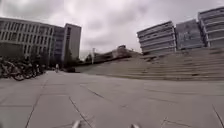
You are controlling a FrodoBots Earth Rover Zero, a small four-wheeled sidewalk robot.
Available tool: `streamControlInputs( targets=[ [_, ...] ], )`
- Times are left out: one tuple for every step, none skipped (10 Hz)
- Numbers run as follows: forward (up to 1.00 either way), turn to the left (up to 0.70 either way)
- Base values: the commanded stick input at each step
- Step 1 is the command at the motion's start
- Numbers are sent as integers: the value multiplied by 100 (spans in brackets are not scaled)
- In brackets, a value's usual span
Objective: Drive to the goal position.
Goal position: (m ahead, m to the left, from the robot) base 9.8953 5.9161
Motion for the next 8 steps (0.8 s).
streamControlInputs(
  targets=[
    [70,0],
    [70,0],
    [70,0],
    [70,0],
    [70,0],
    [70,0],
    [70,0],
    [70,0]
  ],
)
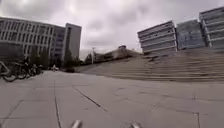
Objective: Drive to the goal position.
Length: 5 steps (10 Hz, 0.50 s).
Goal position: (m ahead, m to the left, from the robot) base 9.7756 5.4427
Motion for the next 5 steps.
streamControlInputs(
  targets=[
    [70,0],
    [70,0],
    [70,0],
    [70,0],
    [70,0]
  ],
)
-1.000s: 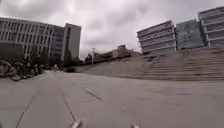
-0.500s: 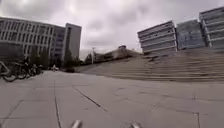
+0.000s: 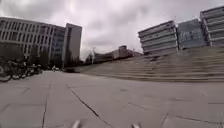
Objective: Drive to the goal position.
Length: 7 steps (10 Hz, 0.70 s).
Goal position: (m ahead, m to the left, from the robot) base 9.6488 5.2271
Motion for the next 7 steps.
streamControlInputs(
  targets=[
    [70,0],
    [70,0],
    [70,0],
    [70,0],
    [70,0],
    [70,0],
    [70,0]
  ],
)
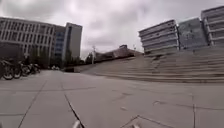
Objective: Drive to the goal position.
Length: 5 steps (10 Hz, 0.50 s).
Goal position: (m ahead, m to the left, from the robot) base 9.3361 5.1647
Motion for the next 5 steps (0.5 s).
streamControlInputs(
  targets=[
    [70,0],
    [70,0],
    [70,0],
    [70,0],
    [70,0]
  ],
)
